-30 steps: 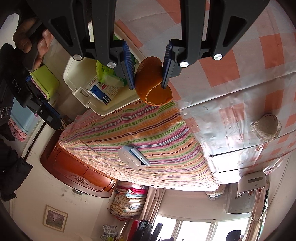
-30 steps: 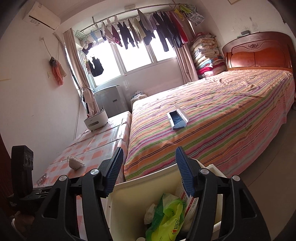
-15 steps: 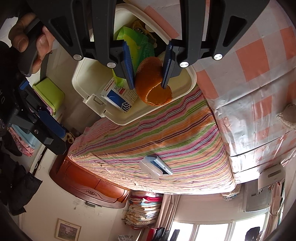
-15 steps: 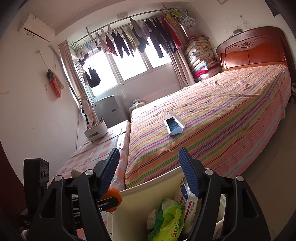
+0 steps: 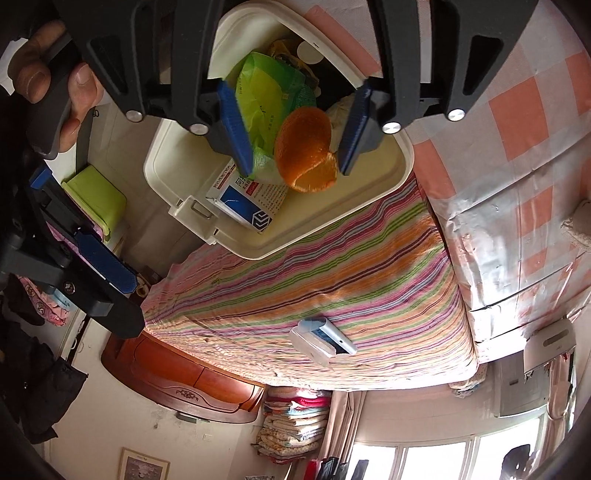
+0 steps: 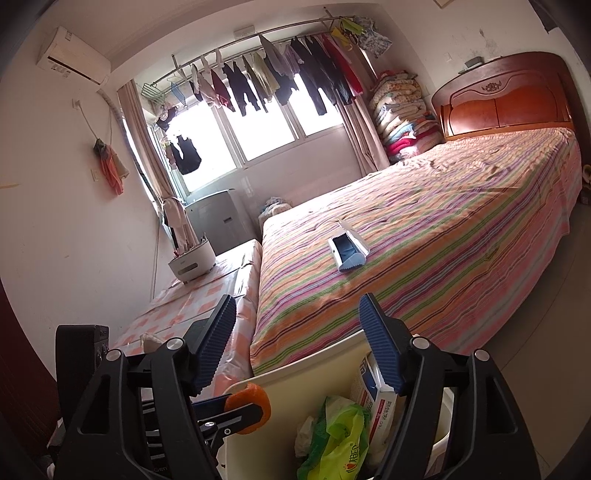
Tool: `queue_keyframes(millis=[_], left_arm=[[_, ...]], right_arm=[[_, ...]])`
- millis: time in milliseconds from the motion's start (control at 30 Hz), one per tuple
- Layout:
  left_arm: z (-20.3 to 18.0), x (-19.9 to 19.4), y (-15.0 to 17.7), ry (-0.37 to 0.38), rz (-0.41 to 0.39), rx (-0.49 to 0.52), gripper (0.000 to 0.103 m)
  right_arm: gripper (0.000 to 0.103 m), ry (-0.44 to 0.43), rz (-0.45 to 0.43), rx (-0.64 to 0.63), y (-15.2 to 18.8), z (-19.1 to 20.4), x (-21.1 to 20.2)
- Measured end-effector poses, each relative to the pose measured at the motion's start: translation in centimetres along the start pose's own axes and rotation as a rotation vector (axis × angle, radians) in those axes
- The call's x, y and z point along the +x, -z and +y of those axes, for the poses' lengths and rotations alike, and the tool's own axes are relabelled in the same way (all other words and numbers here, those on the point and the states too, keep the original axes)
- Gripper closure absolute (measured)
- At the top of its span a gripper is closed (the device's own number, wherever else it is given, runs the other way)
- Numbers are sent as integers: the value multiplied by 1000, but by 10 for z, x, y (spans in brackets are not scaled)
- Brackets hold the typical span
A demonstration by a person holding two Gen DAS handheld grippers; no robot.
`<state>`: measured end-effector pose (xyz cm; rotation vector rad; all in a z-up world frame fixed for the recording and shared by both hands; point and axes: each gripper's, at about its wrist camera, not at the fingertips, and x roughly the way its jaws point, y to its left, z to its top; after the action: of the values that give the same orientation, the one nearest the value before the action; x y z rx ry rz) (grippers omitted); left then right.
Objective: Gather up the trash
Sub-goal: 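Open the right tool to drop the bag while the left tool releases the peel into the bin, then move both open tools back over the checked table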
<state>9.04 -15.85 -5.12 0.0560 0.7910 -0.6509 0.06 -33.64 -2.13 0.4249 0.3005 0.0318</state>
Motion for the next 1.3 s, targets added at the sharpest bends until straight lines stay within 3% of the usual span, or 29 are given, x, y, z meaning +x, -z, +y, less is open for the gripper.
queue_keyframes(millis=[33,100,400,933,1200,1300], left_arm=[[-1,-3,0,-14,-19,1,30],[-3,-8,0,-36,-54,13,24],[17,-21,-3,-90,-66,-13,24],[117,-71,0,-261,-114,-163,24],[176,-101,8,-377,-136,-228,24],[202,-114,14,-457,-146,-248,24]], right_arm=[[35,-1,1,0,0,1,0],[35,-2,0,-2,0,2,1],[33,-20,-2,10,0,9,4],[31,-103,77,-49,12,56,36],[30,-165,126,-94,19,93,56],[29,-197,152,-108,21,108,66]])
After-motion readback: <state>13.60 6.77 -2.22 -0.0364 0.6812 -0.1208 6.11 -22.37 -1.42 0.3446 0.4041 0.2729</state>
